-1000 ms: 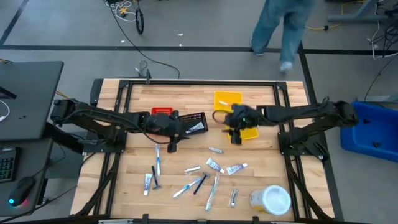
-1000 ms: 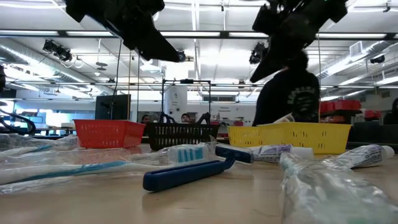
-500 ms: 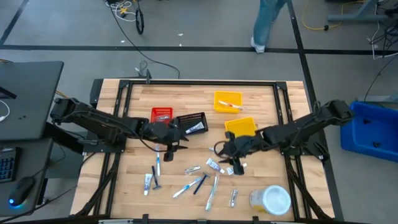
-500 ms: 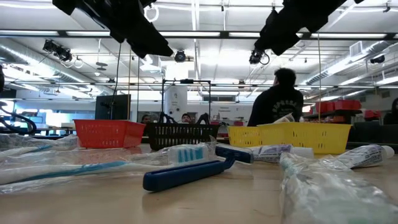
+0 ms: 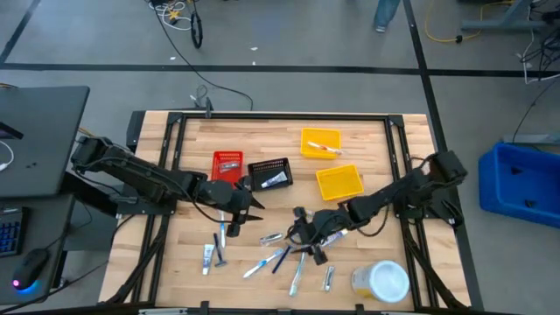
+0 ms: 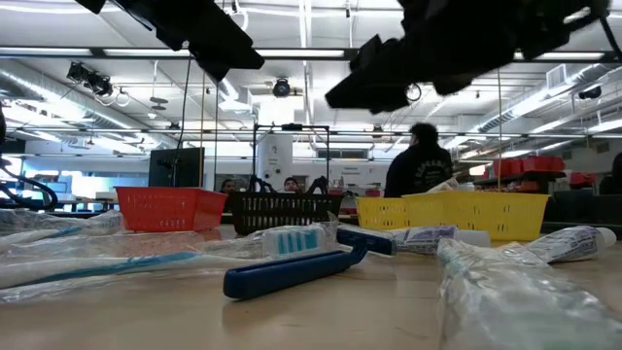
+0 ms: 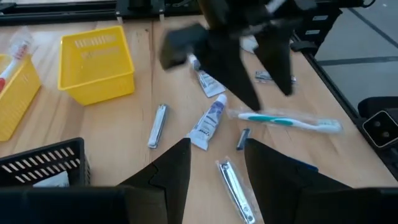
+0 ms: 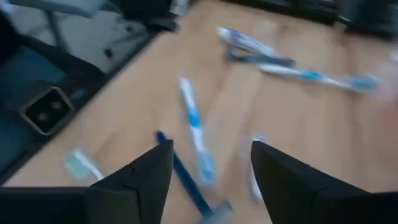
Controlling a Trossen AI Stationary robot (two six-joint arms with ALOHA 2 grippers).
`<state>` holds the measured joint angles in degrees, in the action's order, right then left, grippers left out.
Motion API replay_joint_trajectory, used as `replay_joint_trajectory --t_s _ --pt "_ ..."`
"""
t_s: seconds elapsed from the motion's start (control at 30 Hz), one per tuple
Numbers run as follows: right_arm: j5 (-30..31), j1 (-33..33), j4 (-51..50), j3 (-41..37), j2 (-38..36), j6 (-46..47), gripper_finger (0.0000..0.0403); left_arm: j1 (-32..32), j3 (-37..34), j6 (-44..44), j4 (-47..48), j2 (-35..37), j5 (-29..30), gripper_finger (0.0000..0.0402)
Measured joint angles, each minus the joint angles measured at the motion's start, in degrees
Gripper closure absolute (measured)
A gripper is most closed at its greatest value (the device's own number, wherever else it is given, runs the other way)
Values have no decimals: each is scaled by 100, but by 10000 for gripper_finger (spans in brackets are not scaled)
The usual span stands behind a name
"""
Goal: Pick & Place Travel size toiletries
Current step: Put the blue razor into the bottom yellow bin
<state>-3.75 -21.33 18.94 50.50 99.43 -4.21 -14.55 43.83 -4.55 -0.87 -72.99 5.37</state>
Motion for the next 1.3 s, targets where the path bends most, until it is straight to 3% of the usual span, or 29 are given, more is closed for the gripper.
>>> replay_joint_trajectory --t_s 0.13,0.37,0.7,0.9,1.3 --pt "-146 -74 -143 478 622 -201 178 0 0 -177 5 0 4 243" --pt "-551 -199 -931 1342 1237 -602 219 0 0 -322 12 0 -4 243" --pt "-538 -239 -981 1369 1432 -534 264 0 0 -227 39 0 -48 243" --pt "-531 -217 -980 1366 1773 -569 260 -2 0 -197 57 0 -48 243" --pt "-383 7 -970 1366 1780 -575 262 0 2 32 53 0 -48 243"
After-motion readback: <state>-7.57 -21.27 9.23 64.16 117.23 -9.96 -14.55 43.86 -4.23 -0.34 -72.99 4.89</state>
